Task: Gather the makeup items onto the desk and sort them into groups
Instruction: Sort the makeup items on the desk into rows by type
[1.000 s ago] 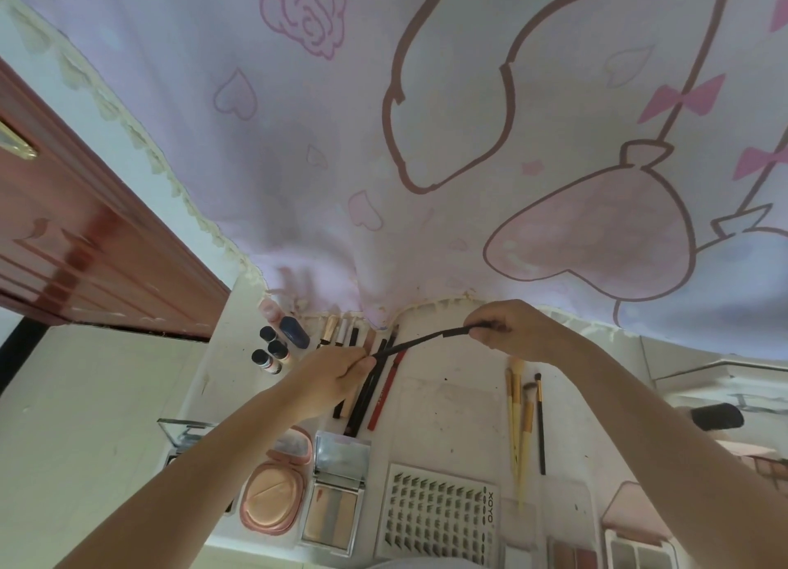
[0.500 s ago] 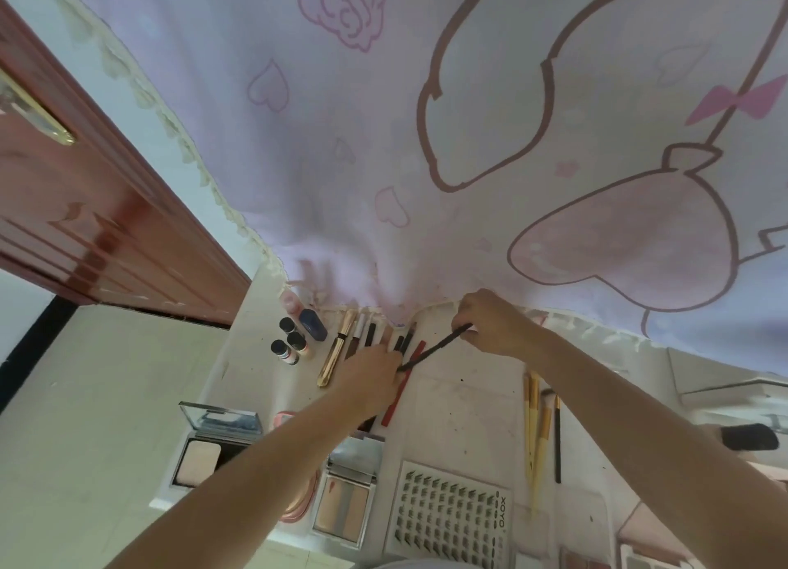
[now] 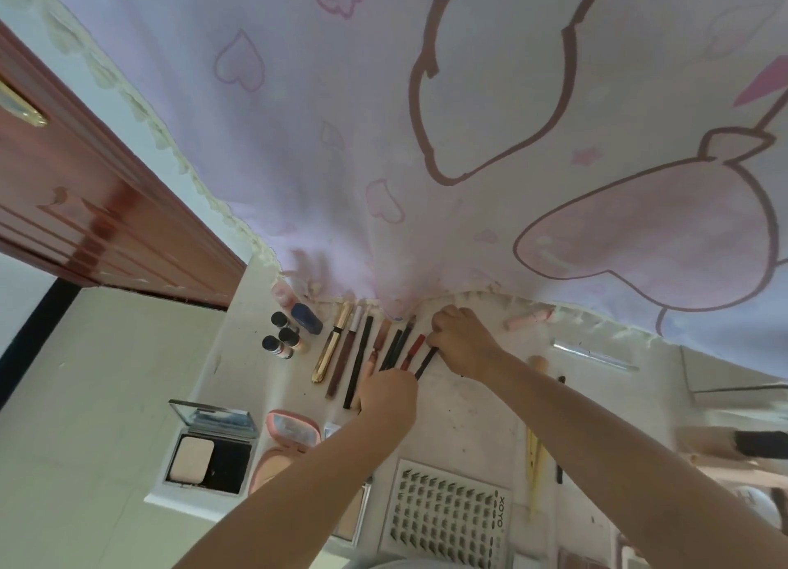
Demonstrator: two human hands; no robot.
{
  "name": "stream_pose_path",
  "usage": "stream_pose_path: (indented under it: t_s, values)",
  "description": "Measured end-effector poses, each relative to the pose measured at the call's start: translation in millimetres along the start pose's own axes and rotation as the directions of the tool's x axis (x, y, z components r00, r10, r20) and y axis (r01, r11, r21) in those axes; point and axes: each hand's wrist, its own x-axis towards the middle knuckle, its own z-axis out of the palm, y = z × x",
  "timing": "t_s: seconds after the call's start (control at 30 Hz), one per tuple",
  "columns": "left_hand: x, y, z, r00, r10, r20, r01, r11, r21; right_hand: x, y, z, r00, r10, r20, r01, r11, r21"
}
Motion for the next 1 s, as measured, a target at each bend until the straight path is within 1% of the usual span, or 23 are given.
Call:
stream_pose_path:
  t_s: [0.13,0.2,0.27,0.33,0.4,0.43,0.5,0.6,0.63,0.7,0.73,0.77,0.8,0.83,0.87,0.9,0.93,0.97,1.0]
  values:
    - [-1.6,1.0,-1.3,1.000,-0.003,-0.015,0.003,1.000,0.011,-4.6,0.6,-2.2,1.000,0.014,-0.018,-0.014,1.000,0.013]
    - [-3.6,1.2,-2.9,0.999,0.013,-0.053,-0.013,1.000,0.002,-12.6,6.5,-4.8,0.997,0.051,-0.054,-0.049,0.998,0.045]
    - [-4.3,2.8,-5.4,0.988,0.055,-0.144,-0.057,0.998,-0.011,-27.0,19.7,-7.9,0.985,0.139,-0.100,-0.134,0.989,0.053]
    - [-3.1,7.0,-8.1,0.963,0.123,-0.238,-0.131,0.991,-0.016,-43.1,38.6,-10.0,0.959,0.259,-0.119,-0.260,0.966,0.005]
    - [-2.4,13.4,-11.7,0.949,0.174,-0.262,-0.186,0.982,-0.024,-56.3,53.7,-11.7,0.931,0.355,-0.087,-0.360,0.931,-0.062]
    - [-1.5,16.6,-12.6,0.948,0.191,-0.255,-0.204,0.979,-0.026,-59.5,57.9,-11.6,0.927,0.373,-0.050,-0.376,0.923,-0.088]
    - [0.8,21.7,-14.2,0.945,0.211,-0.252,-0.227,0.973,-0.036,-61.1,61.7,-11.5,0.935,0.355,0.021,-0.349,0.928,-0.133]
    - [3.6,26.1,-17.5,0.938,0.222,-0.268,-0.259,0.959,-0.111,-62.5,64.1,-13.3,0.957,0.288,0.040,-0.279,0.949,-0.149]
    - [3.7,26.4,-19.6,0.934,0.223,-0.277,-0.271,0.951,-0.147,-64.3,64.8,-14.9,0.962,0.271,0.022,-0.266,0.955,-0.131]
    - [2.0,25.4,-27.1,0.930,0.212,-0.301,-0.288,0.929,-0.234,-74.2,63.5,-23.7,0.955,0.288,-0.075,-0.292,0.956,-0.038]
    - [0.7,24.5,-32.1,0.926,0.202,-0.319,-0.297,0.912,-0.284,-80.8,61.8,-30.3,0.935,0.315,-0.163,-0.309,0.949,0.063]
    - [-1.0,23.8,-37.8,0.921,0.193,-0.338,-0.310,0.889,-0.337,-88.2,58.5,-37.7,0.894,0.353,-0.276,-0.304,0.930,0.206]
    - [-3.2,23.7,-43.7,0.915,0.188,-0.356,-0.329,0.859,-0.392,-96.5,54.0,-46.3,0.825,0.416,-0.383,-0.276,0.888,0.368]
    - [-6.3,23.8,-50.0,0.910,0.186,-0.370,-0.351,0.821,-0.450,-104.3,49.2,-55.0,0.743,0.496,-0.450,-0.234,0.821,0.520]
    - [-10.2,24.3,-55.8,0.906,0.187,-0.381,-0.377,0.766,-0.521,-111.0,44.5,-63.2,0.671,0.587,-0.454,-0.188,0.726,0.661]
    - [-15.6,25.9,-61.8,0.903,0.193,-0.383,-0.403,0.691,-0.601,-117.3,39.2,-70.2,0.635,0.660,-0.402,-0.123,0.599,0.791]
    - [-22.5,28.1,-67.4,0.903,0.212,-0.374,-0.423,0.598,-0.681,-123.4,32.4,-76.3,0.635,0.704,-0.319,-0.032,0.436,0.899]
    - [-29.9,29.9,-72.2,0.898,0.239,-0.368,-0.439,0.502,-0.745,-128.7,24.6,-83.0,0.658,0.713,-0.240,0.068,0.262,0.963]
    - [-37.1,30.0,-76.1,0.886,0.263,-0.383,-0.463,0.429,-0.776,-134.4,17.2,-89.1,0.688,0.700,-0.191,0.145,0.125,0.982]
